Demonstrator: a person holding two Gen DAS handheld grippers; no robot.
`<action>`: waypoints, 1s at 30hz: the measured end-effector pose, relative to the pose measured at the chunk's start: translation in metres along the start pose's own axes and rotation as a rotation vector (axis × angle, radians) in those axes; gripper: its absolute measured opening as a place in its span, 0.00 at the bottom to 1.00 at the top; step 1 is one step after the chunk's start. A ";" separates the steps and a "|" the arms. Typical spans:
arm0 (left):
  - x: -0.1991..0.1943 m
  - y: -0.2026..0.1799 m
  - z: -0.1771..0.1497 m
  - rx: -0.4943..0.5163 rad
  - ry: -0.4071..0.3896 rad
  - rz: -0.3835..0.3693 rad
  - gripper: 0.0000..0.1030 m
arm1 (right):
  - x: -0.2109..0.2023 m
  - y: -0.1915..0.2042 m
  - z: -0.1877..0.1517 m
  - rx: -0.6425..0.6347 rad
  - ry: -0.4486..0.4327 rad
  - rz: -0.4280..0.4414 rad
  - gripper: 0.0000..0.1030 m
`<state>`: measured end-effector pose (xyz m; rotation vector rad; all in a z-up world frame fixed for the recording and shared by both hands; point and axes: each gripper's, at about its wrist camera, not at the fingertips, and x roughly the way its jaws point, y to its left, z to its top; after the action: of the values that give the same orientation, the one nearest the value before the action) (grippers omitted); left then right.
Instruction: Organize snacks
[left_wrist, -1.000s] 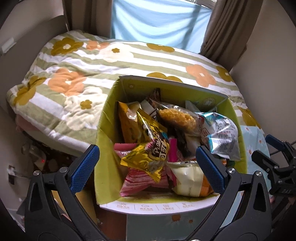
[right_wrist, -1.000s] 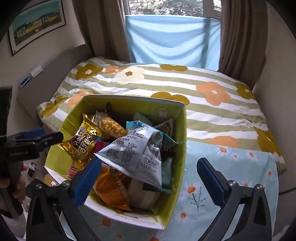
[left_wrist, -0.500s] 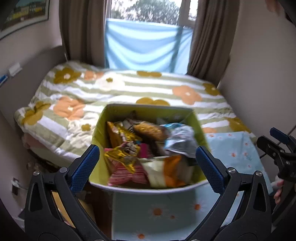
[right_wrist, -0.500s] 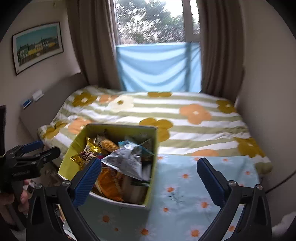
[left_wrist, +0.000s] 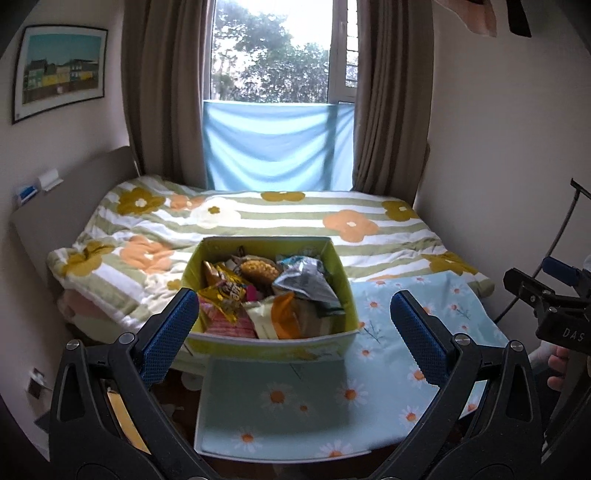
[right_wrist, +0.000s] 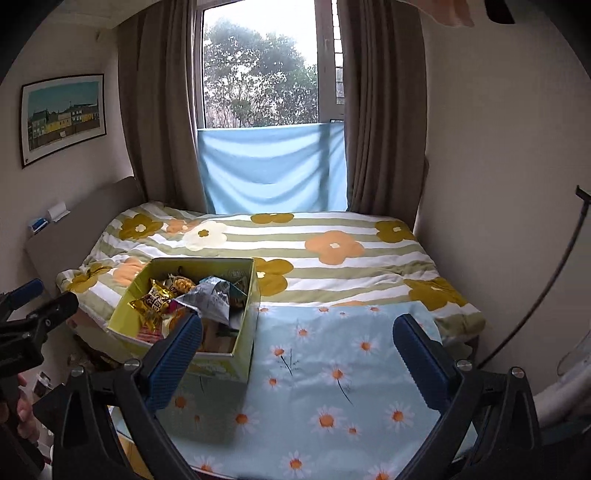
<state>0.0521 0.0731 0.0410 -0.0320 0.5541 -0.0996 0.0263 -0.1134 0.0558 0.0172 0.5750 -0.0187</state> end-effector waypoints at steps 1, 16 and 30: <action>-0.004 -0.003 -0.004 0.001 0.001 0.001 1.00 | -0.003 -0.001 -0.003 0.001 -0.002 0.001 1.00; -0.023 -0.019 -0.016 0.010 -0.011 0.018 1.00 | -0.021 -0.008 -0.014 0.017 -0.028 0.009 1.00; -0.024 -0.019 -0.014 0.009 -0.019 0.022 1.00 | -0.024 -0.006 -0.012 0.015 -0.039 0.011 1.00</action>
<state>0.0224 0.0567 0.0430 -0.0183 0.5351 -0.0798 -0.0006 -0.1188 0.0586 0.0342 0.5358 -0.0128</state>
